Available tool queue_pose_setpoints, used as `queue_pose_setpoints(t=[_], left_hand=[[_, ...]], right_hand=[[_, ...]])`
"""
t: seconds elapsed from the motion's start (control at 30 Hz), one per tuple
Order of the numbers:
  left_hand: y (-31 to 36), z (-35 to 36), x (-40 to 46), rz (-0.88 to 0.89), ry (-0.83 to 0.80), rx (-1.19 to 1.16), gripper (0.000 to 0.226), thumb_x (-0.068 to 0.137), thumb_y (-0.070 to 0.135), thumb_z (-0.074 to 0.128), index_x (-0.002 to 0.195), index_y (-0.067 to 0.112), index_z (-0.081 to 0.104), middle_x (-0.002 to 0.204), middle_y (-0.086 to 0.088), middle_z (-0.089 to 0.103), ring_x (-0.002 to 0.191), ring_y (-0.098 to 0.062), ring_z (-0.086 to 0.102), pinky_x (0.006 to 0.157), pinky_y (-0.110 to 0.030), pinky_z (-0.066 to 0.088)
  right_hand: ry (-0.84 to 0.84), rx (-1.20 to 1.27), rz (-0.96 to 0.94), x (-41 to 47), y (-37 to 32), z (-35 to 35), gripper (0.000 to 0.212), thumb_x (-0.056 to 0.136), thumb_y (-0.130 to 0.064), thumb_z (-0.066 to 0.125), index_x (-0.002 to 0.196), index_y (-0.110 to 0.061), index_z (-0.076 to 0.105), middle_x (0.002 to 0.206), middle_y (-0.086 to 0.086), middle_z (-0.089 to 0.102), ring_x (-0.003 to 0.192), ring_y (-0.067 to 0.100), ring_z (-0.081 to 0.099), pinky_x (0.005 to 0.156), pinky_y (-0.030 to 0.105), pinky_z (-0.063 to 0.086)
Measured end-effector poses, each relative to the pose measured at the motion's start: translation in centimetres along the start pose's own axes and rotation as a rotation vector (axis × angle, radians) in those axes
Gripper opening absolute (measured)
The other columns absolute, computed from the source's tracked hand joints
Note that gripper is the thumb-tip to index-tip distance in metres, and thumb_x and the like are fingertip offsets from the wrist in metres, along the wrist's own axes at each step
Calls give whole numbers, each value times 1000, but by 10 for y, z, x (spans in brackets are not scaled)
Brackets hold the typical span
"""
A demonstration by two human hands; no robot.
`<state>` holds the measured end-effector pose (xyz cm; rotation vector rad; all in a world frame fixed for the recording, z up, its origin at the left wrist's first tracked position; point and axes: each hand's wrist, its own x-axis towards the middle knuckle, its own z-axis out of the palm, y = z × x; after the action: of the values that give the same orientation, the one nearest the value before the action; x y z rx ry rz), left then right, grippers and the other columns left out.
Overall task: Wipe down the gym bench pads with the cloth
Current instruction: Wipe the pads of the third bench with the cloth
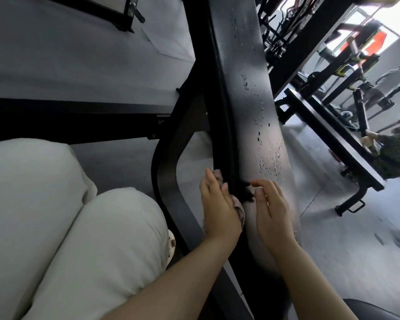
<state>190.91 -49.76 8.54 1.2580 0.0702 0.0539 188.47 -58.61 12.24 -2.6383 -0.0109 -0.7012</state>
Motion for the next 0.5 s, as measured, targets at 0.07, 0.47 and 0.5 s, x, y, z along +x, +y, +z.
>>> queue_pose_setpoints(t=[0.07, 0.47, 0.5], left_hand=[[2, 1, 12, 1, -23, 16, 51, 101, 14, 32, 148, 25, 16, 131, 16, 33, 117, -22, 50, 101, -33, 42], [64, 3, 136, -25, 67, -107, 66, 97, 23, 47, 150, 12, 9, 150, -13, 20, 129, -15, 36, 101, -9, 25], [61, 4, 140, -73, 111, -131, 63, 95, 29, 51, 146, 9, 21, 148, -14, 26, 131, -20, 37, 107, -19, 26]], right_hand=[[-2, -8, -20, 12, -1, 3, 40, 94, -31, 32, 103, -7, 63, 98, -1, 58, 89, -7, 47, 80, 3, 34], [25, -102, -103, 94, -25, 22, 49, 93, -38, 29, 129, -18, 56, 133, 0, 53, 124, 19, 46, 102, 37, 38], [18, -149, -107, 98, -26, 25, 51, 93, -39, 28, 134, -20, 53, 139, 0, 49, 128, 19, 43, 105, 37, 35]])
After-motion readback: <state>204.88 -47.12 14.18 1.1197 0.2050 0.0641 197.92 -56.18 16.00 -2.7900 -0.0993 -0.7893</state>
